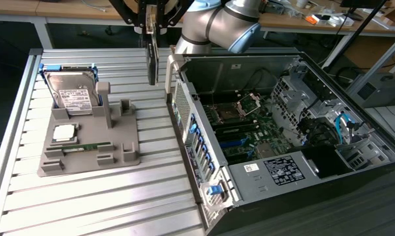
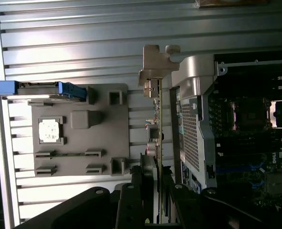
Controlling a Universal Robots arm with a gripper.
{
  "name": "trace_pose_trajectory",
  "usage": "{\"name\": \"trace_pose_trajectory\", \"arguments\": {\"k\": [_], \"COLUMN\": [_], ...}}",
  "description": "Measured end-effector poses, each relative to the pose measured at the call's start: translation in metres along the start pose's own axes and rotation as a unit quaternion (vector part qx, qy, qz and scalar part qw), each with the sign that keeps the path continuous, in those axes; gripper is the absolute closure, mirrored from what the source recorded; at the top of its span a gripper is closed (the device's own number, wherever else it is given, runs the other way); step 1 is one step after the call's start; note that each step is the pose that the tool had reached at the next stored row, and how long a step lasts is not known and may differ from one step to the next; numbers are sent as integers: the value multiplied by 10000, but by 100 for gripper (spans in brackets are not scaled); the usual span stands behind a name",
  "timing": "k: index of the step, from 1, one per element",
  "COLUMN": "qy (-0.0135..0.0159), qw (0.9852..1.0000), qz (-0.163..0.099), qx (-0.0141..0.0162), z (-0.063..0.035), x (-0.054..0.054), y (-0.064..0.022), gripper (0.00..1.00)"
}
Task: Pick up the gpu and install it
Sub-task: 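Pick up the gpu and move the gpu toward the slot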
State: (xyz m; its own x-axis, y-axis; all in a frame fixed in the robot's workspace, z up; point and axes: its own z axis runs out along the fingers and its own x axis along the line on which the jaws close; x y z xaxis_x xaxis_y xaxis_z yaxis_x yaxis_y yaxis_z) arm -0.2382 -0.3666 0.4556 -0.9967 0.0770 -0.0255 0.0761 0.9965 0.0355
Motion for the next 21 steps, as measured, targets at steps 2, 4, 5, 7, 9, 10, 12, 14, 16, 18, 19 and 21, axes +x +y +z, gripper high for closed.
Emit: {"name": "trace_pose_trajectory", "arguments": {"k": [2, 4, 5, 7, 9, 10, 12, 14, 16, 18, 19, 21], "qy": [0, -1, -1, -2, -3, -3, -3, -3, -3, -3, -3, -3], "qw": [10000, 10000, 10000, 10000, 10000, 10000, 10000, 10000, 10000, 10000, 10000, 10000], "qz": [0, 0, 0, -1, -1, -1, -1, -1, -1, -1, -1, -1], "qx": [5, 9, 12, 26, 41, 43, 43, 43, 43, 43, 43, 43], "z": [3, 6, 8, 27, 48, 69, 89, 90, 91, 91, 92, 92], "x": [-24, -43, -53, -87, -112, -129, -157, -167, -177, -193, -206, -236], "y": [2, 3, 4, 6, 7, 8, 9, 10, 10, 11, 12, 14], "gripper": [73, 73, 73, 73, 73, 73, 73, 73, 73, 73, 73, 73]}}
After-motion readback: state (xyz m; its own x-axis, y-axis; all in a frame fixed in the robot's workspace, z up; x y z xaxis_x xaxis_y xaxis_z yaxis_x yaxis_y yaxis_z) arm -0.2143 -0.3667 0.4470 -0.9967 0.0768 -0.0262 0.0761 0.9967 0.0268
